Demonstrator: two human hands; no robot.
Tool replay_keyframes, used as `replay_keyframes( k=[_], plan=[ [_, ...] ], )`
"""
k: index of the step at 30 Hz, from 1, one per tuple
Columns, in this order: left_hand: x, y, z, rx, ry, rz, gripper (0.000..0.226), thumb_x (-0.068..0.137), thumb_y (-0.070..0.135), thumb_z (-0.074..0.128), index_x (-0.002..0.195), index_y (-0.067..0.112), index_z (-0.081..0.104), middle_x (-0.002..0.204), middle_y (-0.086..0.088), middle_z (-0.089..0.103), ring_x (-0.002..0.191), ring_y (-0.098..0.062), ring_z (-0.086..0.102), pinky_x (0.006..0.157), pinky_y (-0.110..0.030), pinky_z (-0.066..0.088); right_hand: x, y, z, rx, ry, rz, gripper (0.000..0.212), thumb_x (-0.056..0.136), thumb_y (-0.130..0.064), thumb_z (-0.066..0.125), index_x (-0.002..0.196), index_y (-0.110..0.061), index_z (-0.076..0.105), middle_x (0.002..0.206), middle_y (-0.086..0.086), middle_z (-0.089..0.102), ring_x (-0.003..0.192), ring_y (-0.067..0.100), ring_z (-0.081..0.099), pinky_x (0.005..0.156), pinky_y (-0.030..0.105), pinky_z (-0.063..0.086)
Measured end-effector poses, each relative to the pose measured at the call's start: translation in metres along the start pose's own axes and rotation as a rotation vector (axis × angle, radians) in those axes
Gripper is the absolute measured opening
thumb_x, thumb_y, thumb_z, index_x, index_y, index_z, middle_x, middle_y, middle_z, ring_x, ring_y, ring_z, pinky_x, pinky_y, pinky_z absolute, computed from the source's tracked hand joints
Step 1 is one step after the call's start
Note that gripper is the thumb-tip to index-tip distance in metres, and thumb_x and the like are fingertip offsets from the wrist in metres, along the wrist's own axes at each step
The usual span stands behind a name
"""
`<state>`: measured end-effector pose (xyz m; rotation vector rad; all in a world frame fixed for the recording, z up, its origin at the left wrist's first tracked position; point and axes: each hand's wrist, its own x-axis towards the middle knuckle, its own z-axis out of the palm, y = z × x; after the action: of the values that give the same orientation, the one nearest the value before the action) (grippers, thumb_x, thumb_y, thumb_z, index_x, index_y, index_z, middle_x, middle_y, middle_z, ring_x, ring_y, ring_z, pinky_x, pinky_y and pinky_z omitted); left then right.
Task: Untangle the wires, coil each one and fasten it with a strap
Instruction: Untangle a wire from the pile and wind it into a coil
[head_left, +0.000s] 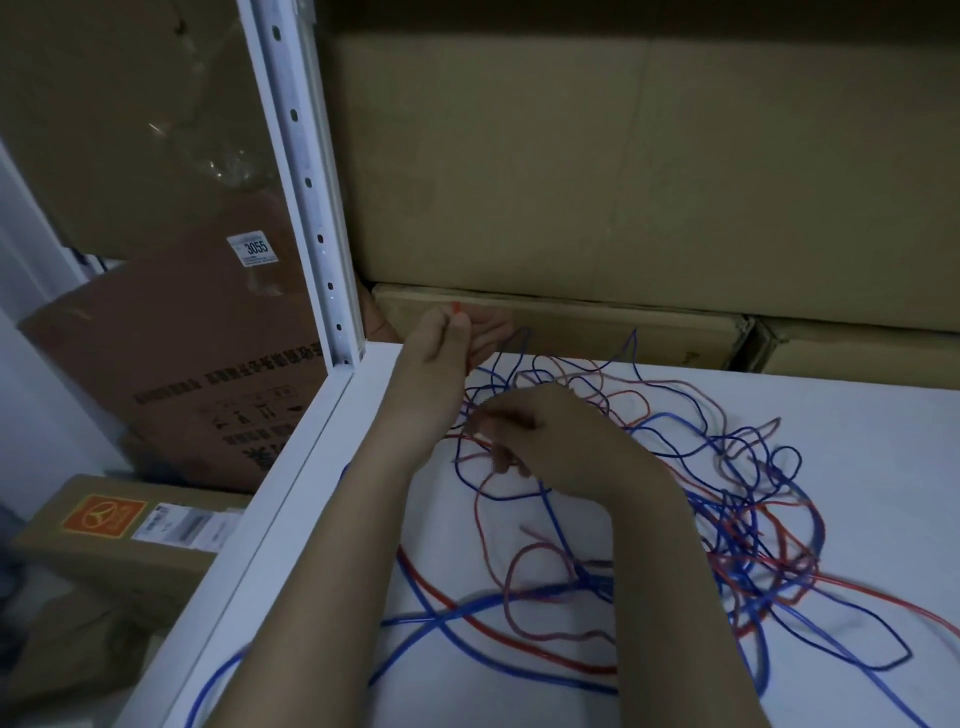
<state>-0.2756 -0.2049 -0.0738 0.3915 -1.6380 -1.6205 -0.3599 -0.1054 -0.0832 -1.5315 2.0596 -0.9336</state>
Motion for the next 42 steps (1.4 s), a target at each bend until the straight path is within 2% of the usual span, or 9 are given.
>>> replay_keyframes(
  k=[3, 6, 9, 17, 20, 23, 27, 34, 42],
  plan=[
    [-0.005, 0.0, 0.0, 0.307, -0.071, 0.066, 0.029, 0.104, 0.01, 0.034, 0.088, 0.023, 0.055, 0.084, 0.021, 0.062, 0.076, 0.015, 0.06, 0.073, -0.004, 0.044, -0.008, -0.001, -0.011, 0.076, 0.216, -0.083, 0.02, 0.092, -0.019, 0.057, 0.078, -0.027, 0.069, 0.063, -0.023, 0.063, 0.063, -0.006, 0.057, 0.056, 0.008, 0.039],
    [-0.009, -0.003, 0.003, 0.592, -0.182, 0.071, 0.03, 0.103, 0.018, 0.038, 0.076, 0.021, 0.05, 0.069, 0.011, 0.053, 0.059, 0.007, 0.048, 0.057, -0.01, 0.036, -0.013, 0.0, -0.018, 0.152, 0.375, -0.082, 0.013, 0.086, -0.017, 0.066, 0.077, -0.025, 0.07, 0.073, -0.01, 0.069, 0.069, 0.004, 0.062, 0.064, 0.019, 0.048],
    [-0.01, -0.002, 0.004, 0.71, -0.226, 0.034, 0.03, 0.103, 0.022, 0.038, 0.078, 0.009, 0.05, 0.065, 0.001, 0.05, 0.054, 0.002, 0.044, 0.054, -0.013, 0.034, -0.016, 0.005, -0.024, 0.125, 0.487, -0.092, 0.013, 0.081, -0.015, 0.072, 0.074, -0.023, 0.065, 0.06, -0.005, 0.056, 0.055, 0.005, 0.049, 0.055, 0.015, 0.039],
    [-0.016, 0.015, 0.003, 0.654, -0.321, -0.092, 0.042, 0.101, 0.033, 0.041, 0.072, 0.007, 0.057, 0.062, 0.006, 0.05, 0.053, 0.0, 0.042, 0.056, -0.015, 0.033, -0.018, 0.009, -0.031, -0.061, 0.793, -0.063, 0.017, 0.082, -0.035, 0.072, 0.079, -0.02, 0.063, 0.076, -0.011, 0.056, 0.068, 0.002, 0.049, 0.059, 0.009, 0.032],
    [-0.019, 0.023, 0.004, 0.777, -0.397, -0.032, 0.035, 0.1, 0.033, 0.044, 0.077, 0.016, 0.063, 0.062, 0.011, 0.049, 0.055, 0.007, 0.047, 0.056, -0.008, 0.035, -0.016, 0.008, -0.026, -0.095, 0.802, 0.018, 0.026, 0.084, -0.04, 0.068, 0.08, -0.015, 0.066, 0.082, -0.004, 0.058, 0.075, 0.008, 0.049, 0.058, 0.019, 0.032],
    [-0.015, 0.024, 0.002, 0.864, -0.397, -0.042, 0.035, 0.101, 0.029, 0.043, 0.091, 0.005, 0.066, 0.067, 0.005, 0.051, 0.058, 0.0, 0.047, 0.056, -0.011, 0.036, -0.013, 0.004, -0.022, -0.13, 0.783, 0.047, 0.024, 0.087, -0.043, 0.064, 0.081, -0.019, 0.065, 0.081, -0.006, 0.055, 0.072, 0.008, 0.045, 0.056, 0.02, 0.03],
    [-0.015, 0.024, -0.003, 0.946, -0.345, -0.01, 0.038, 0.101, 0.031, 0.042, 0.078, 0.009, 0.062, 0.063, 0.005, 0.048, 0.057, 0.004, 0.047, 0.056, -0.013, 0.035, -0.012, 0.003, -0.023, 0.013, 0.641, 0.055, 0.022, 0.092, -0.037, 0.059, 0.079, -0.019, 0.063, 0.068, -0.005, 0.055, 0.062, 0.008, 0.049, 0.056, 0.023, 0.036],
    [-0.02, 0.03, 0.0, 0.461, -0.292, -0.091, 0.04, 0.1, 0.029, 0.044, 0.062, 0.02, 0.052, 0.06, 0.005, 0.046, 0.061, -0.01, 0.041, 0.065, -0.029, 0.034, -0.01, -0.003, -0.019, 0.066, 0.5, 0.039, 0.026, 0.102, -0.027, 0.042, 0.095, -0.013, 0.063, 0.075, -0.001, 0.056, 0.068, 0.013, 0.049, 0.06, 0.028, 0.033],
    [-0.02, 0.04, -0.003, 0.273, -0.291, -0.018, 0.039, 0.103, 0.02, 0.035, 0.076, 0.006, 0.06, 0.046, 0.009, 0.037, 0.044, -0.005, 0.034, 0.048, -0.016, 0.035, -0.007, -0.011, -0.008, 0.091, 0.202, -0.067, 0.035, 0.102, -0.018, 0.04, 0.073, -0.03, 0.055, 0.067, -0.009, 0.056, 0.055, -0.004, 0.049, 0.054, 0.013, 0.032]
  ],
)
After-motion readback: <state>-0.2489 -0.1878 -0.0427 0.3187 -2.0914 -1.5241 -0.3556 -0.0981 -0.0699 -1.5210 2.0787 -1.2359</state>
